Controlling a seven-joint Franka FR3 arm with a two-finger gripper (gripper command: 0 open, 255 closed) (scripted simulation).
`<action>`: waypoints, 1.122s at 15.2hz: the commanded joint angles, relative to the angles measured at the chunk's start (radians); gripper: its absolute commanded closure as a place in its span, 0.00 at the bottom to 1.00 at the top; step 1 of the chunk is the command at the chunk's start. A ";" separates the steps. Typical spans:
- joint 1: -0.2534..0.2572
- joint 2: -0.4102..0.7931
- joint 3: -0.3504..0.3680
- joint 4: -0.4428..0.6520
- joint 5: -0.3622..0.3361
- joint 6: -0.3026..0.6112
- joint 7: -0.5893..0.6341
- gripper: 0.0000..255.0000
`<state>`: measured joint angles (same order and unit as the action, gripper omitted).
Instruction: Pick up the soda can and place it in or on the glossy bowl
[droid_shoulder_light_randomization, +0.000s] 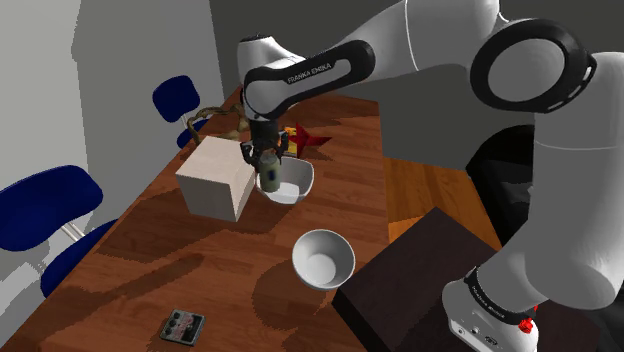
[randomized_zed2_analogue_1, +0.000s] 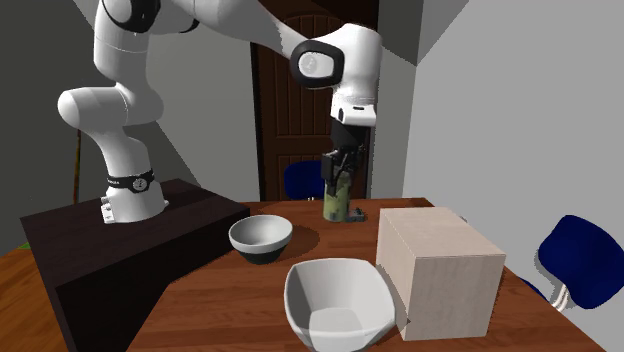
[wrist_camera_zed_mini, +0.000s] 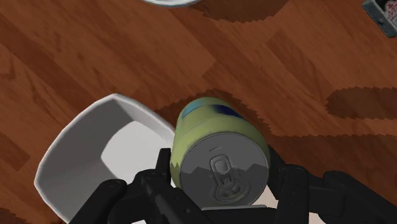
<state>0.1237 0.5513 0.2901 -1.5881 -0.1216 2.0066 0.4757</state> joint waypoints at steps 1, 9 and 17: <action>-0.027 0.014 -0.011 0.035 -0.001 -0.020 -0.042 1.00; -0.110 0.134 -0.055 0.262 -0.012 -0.128 -0.186 1.00; -0.122 0.198 -0.067 0.281 -0.022 -0.082 -0.207 1.00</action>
<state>0.0037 0.7457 0.2240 -1.3013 -0.1423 1.9136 0.2707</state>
